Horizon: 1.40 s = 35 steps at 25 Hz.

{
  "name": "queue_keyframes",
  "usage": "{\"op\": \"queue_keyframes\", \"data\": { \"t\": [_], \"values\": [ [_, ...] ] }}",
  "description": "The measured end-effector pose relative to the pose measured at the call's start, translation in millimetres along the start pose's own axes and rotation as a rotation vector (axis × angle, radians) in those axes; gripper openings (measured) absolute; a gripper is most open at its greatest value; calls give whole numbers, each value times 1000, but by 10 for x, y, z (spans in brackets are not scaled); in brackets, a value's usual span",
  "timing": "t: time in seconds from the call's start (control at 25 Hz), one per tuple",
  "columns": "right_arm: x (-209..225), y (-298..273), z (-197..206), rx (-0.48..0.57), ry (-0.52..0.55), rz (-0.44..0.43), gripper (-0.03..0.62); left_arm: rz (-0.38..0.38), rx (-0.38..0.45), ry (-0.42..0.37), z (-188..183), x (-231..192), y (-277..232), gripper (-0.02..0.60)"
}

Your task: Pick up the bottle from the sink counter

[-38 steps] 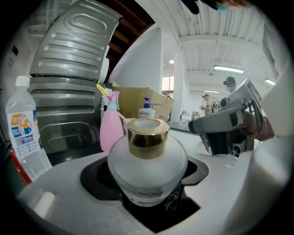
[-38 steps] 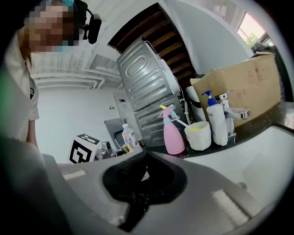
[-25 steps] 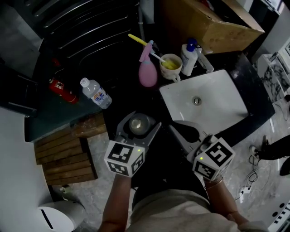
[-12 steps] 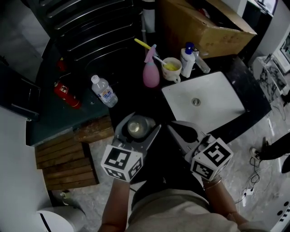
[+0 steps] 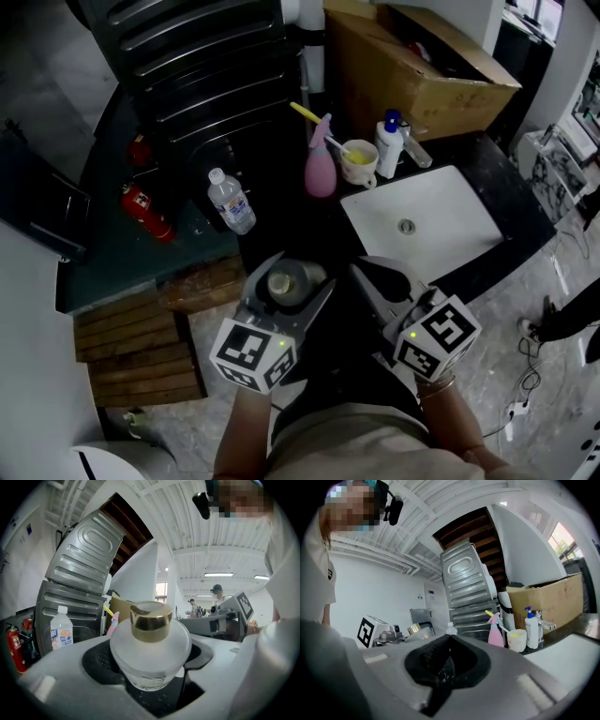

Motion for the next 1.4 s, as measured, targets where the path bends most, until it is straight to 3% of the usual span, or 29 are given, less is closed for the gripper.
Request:
{"op": "queue_keyframes", "data": {
  "t": [0.52,0.8,1.4],
  "values": [
    [-105,65,-14,19,6,6,3,20,58,-31,-142,113,373,345],
    [-284,4,-8,-4,52,-54,3,9,53,-1,-100,93,438,345],
    [-384,-8,-6,-8,69,-62,3,31,76,-2,-176,193,539,345]
  ]
}}
Point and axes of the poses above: the fingertips, and each gripper's own axes: y backward along the fingers, x to its right, z out of its underside, the point moved 4 cm from there along y, backward along the fingers, and after that the axes turned 7 degrees about -x, right-handed, at the moved point
